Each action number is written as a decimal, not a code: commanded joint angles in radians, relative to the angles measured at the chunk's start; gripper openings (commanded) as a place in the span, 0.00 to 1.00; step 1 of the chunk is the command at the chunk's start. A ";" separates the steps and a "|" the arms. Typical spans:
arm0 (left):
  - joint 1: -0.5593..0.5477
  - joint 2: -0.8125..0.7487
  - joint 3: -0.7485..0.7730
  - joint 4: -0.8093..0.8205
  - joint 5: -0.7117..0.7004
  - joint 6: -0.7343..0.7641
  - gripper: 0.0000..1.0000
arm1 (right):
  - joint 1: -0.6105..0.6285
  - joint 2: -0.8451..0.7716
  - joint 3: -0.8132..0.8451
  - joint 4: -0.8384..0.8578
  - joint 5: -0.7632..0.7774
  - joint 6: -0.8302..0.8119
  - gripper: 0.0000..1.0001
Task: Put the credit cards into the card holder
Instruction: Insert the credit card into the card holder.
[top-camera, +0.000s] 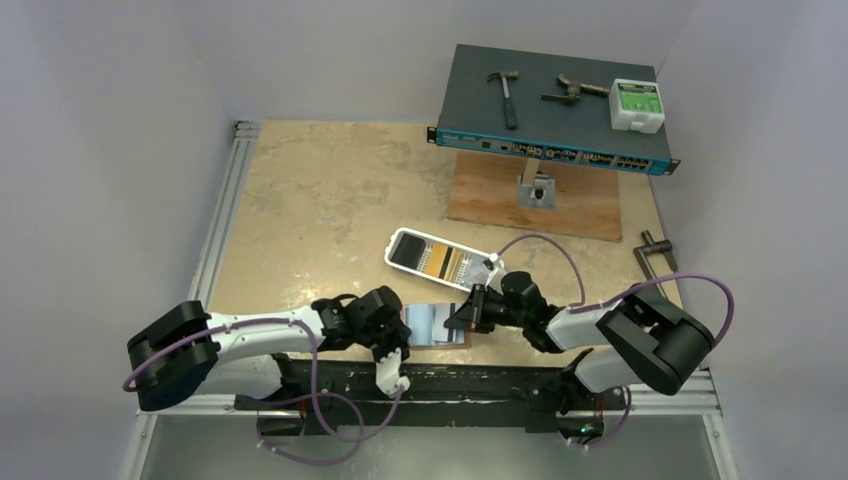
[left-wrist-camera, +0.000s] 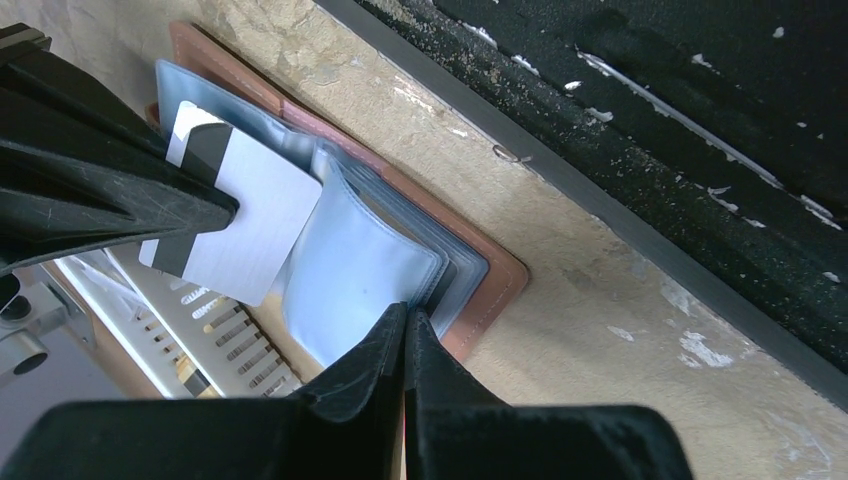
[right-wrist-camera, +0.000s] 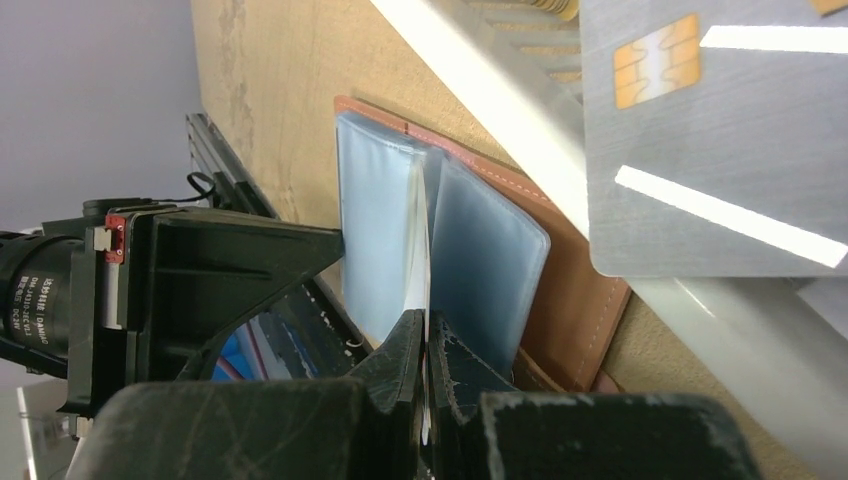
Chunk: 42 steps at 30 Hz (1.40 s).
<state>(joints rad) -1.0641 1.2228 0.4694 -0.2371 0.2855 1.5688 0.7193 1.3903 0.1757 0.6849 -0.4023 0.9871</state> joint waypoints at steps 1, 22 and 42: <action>-0.019 -0.006 0.006 -0.061 0.020 -0.053 0.00 | 0.003 0.036 0.021 0.025 -0.048 -0.002 0.00; -0.038 -0.030 -0.049 0.091 -0.045 -0.095 0.53 | -0.004 0.098 0.065 -0.033 -0.089 -0.048 0.00; 0.061 0.090 0.149 -0.365 -0.075 0.137 0.45 | -0.040 0.064 0.091 -0.144 -0.099 -0.138 0.00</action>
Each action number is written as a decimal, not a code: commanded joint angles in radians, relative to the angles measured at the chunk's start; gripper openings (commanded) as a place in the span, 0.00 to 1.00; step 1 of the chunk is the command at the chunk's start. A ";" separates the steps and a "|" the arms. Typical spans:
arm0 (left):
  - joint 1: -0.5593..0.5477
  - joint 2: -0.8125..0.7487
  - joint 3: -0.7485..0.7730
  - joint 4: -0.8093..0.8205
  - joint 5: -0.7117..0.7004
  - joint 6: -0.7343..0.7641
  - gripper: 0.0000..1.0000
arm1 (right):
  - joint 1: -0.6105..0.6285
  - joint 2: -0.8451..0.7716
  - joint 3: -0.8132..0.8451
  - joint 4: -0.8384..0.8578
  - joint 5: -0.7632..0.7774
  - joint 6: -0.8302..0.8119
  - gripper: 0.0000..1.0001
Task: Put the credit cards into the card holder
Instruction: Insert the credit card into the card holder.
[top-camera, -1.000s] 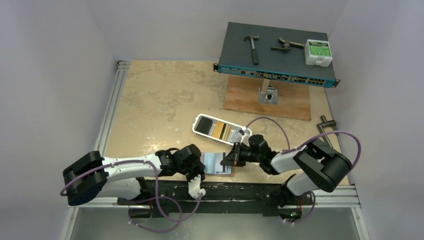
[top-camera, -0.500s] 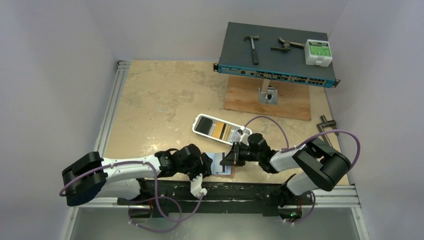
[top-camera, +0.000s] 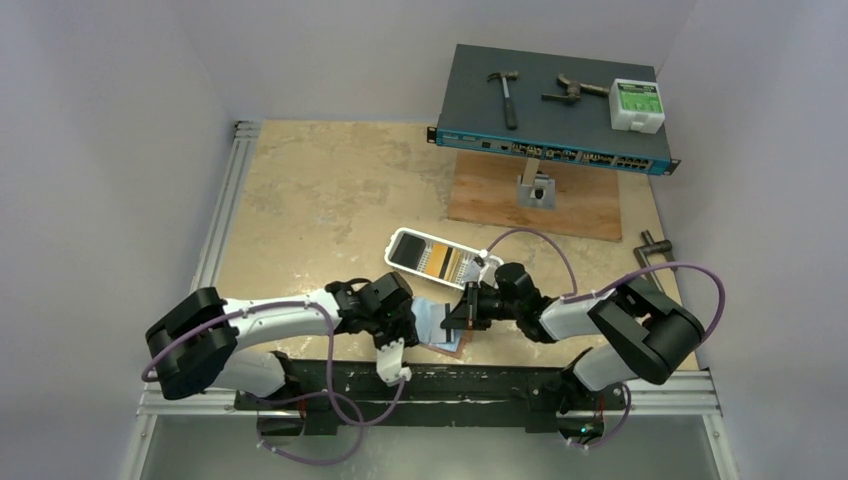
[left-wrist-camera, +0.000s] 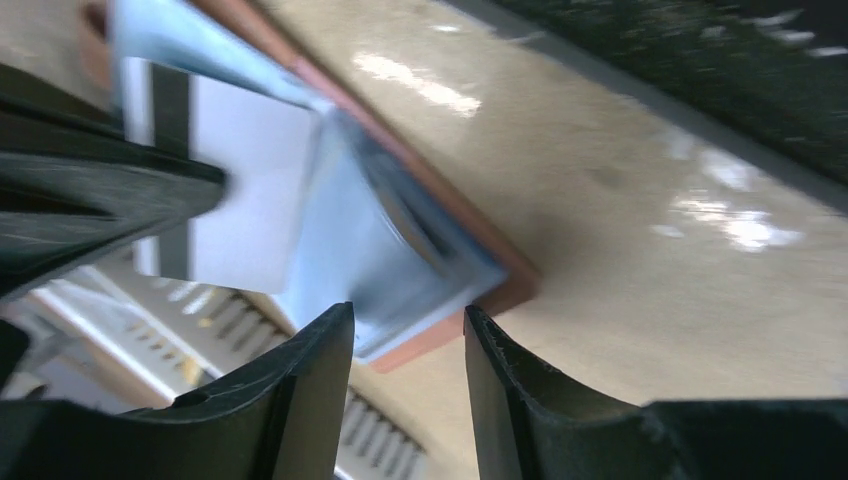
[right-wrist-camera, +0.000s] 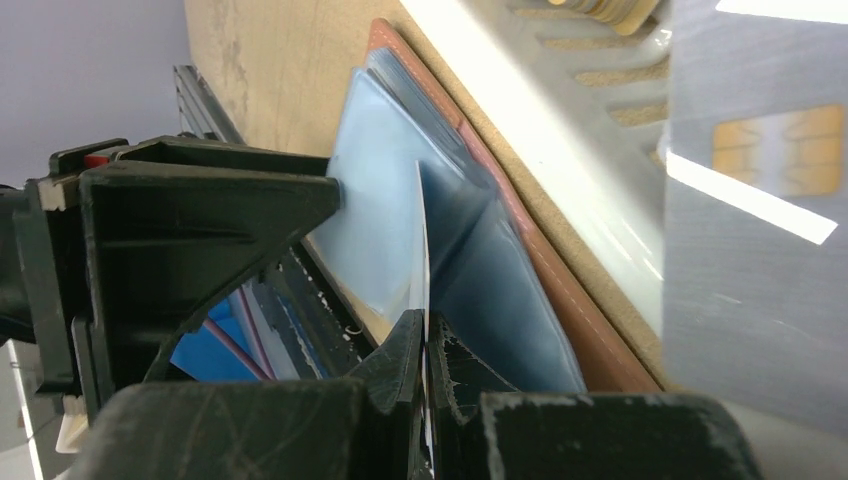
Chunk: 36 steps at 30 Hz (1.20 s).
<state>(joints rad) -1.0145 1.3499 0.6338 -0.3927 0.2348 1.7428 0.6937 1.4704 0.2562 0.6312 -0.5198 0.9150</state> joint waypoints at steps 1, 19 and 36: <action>0.011 -0.065 -0.022 -0.197 -0.022 -0.065 0.51 | -0.017 -0.014 0.011 -0.093 0.018 -0.070 0.00; 0.182 -0.021 -0.051 0.172 0.186 0.186 0.71 | -0.039 -0.044 0.104 -0.225 -0.008 -0.140 0.00; 0.096 0.103 0.064 -0.178 0.067 0.259 0.53 | -0.078 -0.043 0.157 -0.283 -0.067 -0.196 0.00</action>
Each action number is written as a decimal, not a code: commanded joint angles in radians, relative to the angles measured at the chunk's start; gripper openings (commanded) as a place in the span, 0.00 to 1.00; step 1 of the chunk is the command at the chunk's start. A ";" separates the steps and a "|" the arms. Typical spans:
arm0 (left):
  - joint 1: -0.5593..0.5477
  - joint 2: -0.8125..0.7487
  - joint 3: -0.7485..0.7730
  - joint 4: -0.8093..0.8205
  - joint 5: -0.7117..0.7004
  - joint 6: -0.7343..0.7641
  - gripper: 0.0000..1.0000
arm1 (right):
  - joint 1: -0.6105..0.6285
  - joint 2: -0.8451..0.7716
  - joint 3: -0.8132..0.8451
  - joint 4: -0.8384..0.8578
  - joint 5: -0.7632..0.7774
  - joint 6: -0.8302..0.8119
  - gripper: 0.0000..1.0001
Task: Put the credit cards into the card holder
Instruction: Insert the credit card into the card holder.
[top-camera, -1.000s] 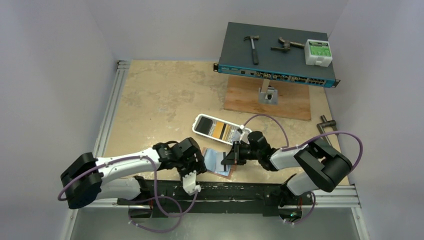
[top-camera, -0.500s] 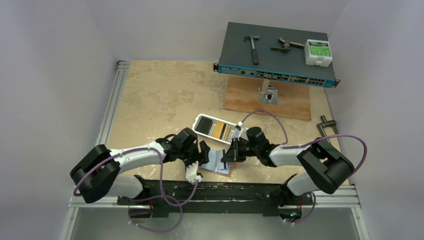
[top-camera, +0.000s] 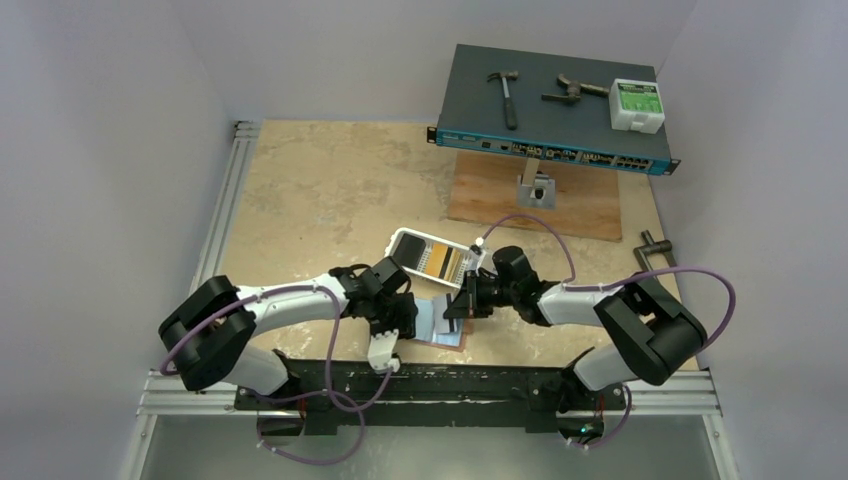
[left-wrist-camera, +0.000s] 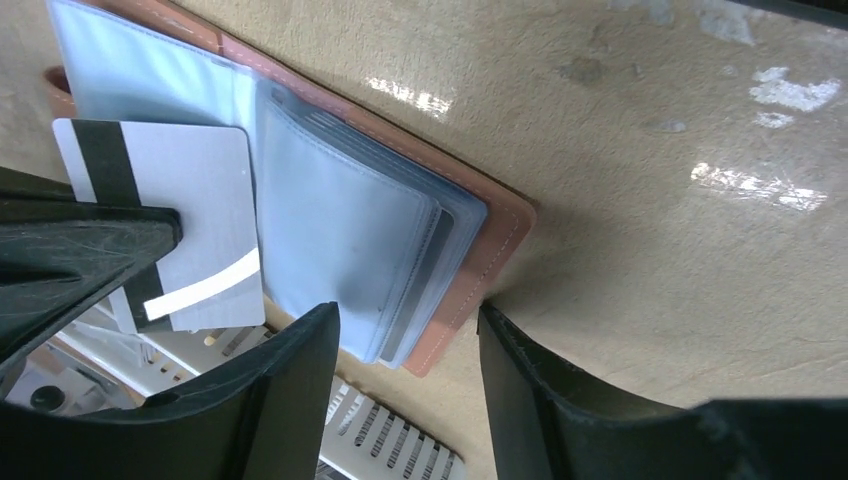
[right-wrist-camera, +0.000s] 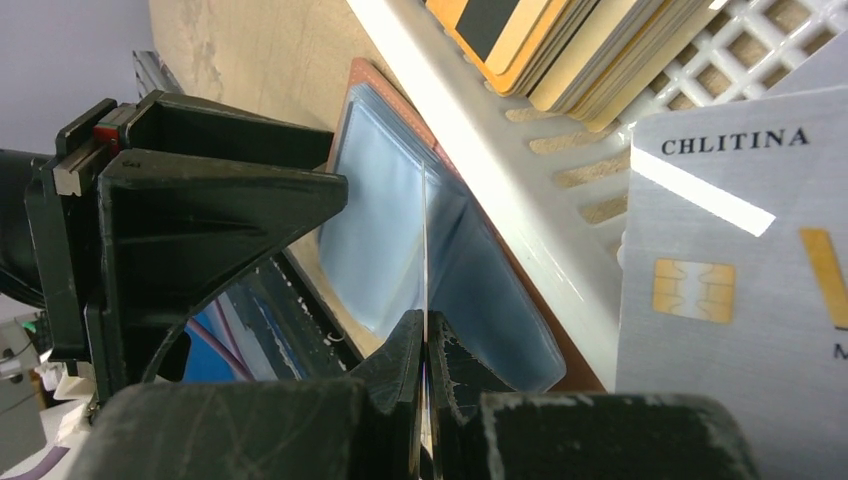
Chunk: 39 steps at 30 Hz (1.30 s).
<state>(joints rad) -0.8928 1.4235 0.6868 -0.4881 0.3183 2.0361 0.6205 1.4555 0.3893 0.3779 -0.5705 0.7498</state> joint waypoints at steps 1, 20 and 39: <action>-0.032 0.031 0.008 -0.081 -0.023 -0.047 0.51 | -0.005 -0.046 0.021 -0.039 -0.017 -0.028 0.00; -0.148 0.027 0.018 -0.145 -0.102 -0.308 0.44 | -0.005 -0.023 -0.107 0.139 -0.145 0.100 0.00; -0.168 -0.003 -0.028 -0.068 -0.136 -0.388 0.50 | -0.013 -0.021 -0.108 0.228 -0.086 0.154 0.00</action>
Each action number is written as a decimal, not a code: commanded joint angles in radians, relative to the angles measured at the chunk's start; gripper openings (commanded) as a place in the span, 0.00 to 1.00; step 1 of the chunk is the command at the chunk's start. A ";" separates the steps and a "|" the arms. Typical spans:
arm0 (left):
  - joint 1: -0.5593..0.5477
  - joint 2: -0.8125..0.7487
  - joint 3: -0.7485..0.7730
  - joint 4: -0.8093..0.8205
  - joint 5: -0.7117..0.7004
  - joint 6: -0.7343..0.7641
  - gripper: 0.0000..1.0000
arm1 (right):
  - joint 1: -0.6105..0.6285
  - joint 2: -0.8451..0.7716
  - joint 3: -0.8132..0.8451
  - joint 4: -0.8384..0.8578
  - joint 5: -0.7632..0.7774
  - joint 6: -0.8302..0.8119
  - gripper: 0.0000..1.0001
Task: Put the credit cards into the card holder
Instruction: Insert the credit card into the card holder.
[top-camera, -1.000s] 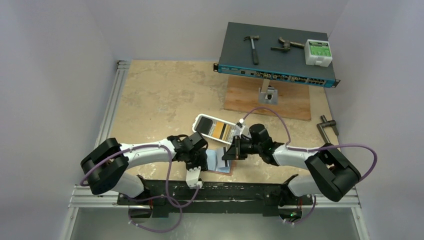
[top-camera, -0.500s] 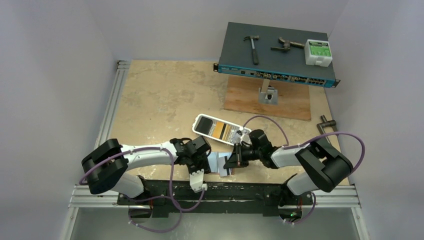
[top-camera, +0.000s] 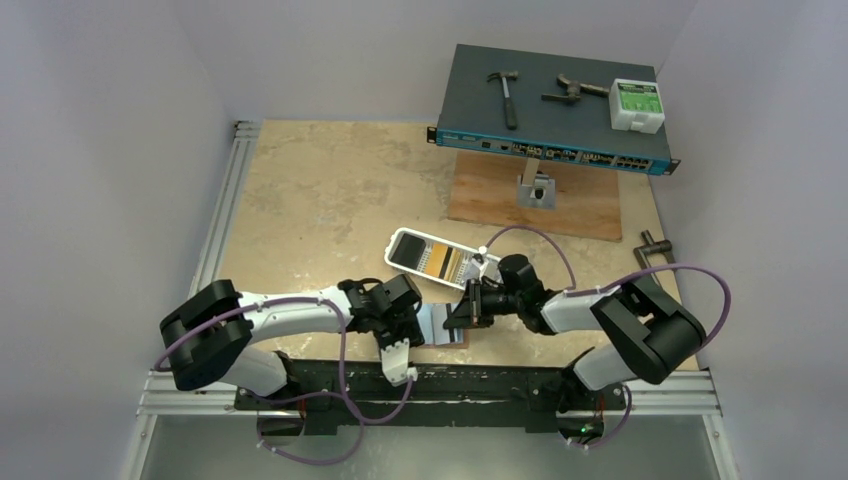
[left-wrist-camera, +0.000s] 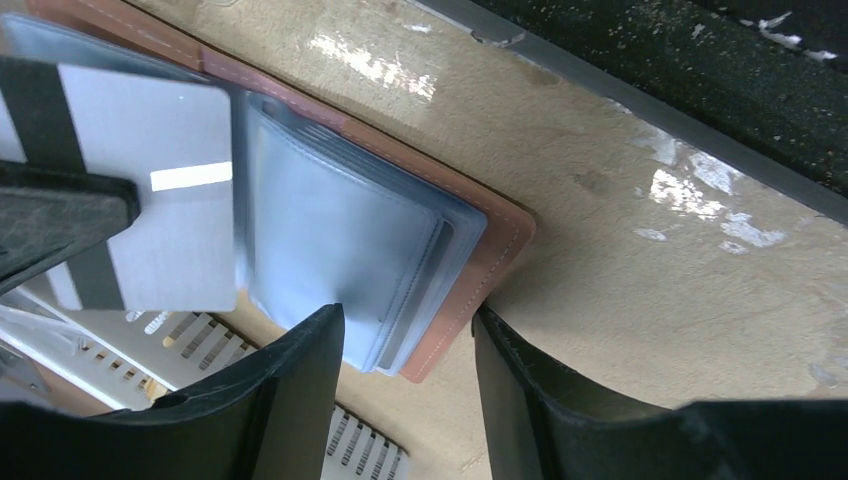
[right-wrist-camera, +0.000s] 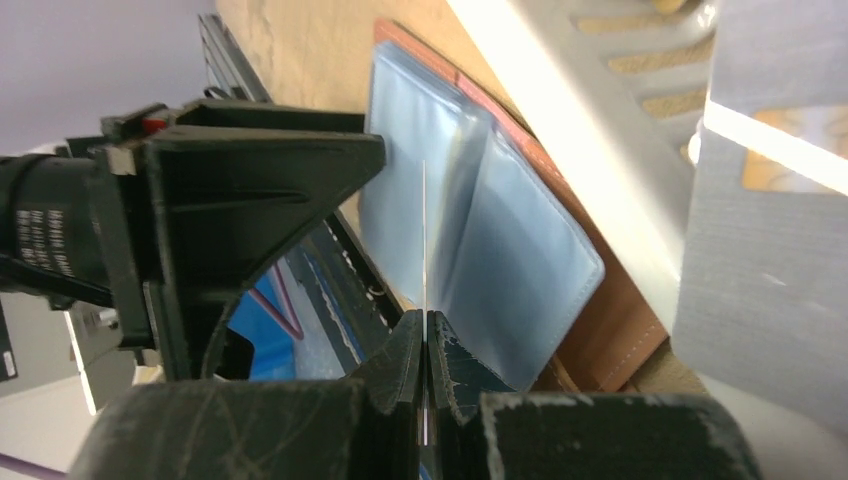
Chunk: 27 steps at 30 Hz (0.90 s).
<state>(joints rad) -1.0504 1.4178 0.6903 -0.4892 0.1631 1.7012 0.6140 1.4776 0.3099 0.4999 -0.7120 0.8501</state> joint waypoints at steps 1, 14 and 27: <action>-0.013 0.003 -0.031 -0.067 0.019 -0.060 0.49 | -0.007 -0.042 -0.046 0.139 0.068 0.083 0.00; -0.047 0.009 -0.014 -0.067 0.005 -0.149 0.47 | -0.006 -0.052 -0.097 0.251 0.198 0.160 0.00; -0.063 0.029 0.005 -0.063 -0.023 -0.221 0.47 | 0.003 0.061 -0.101 0.378 0.154 0.198 0.00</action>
<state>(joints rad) -1.1023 1.4246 0.6971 -0.4946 0.1089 1.5261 0.6125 1.5394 0.2073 0.8215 -0.5495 1.0420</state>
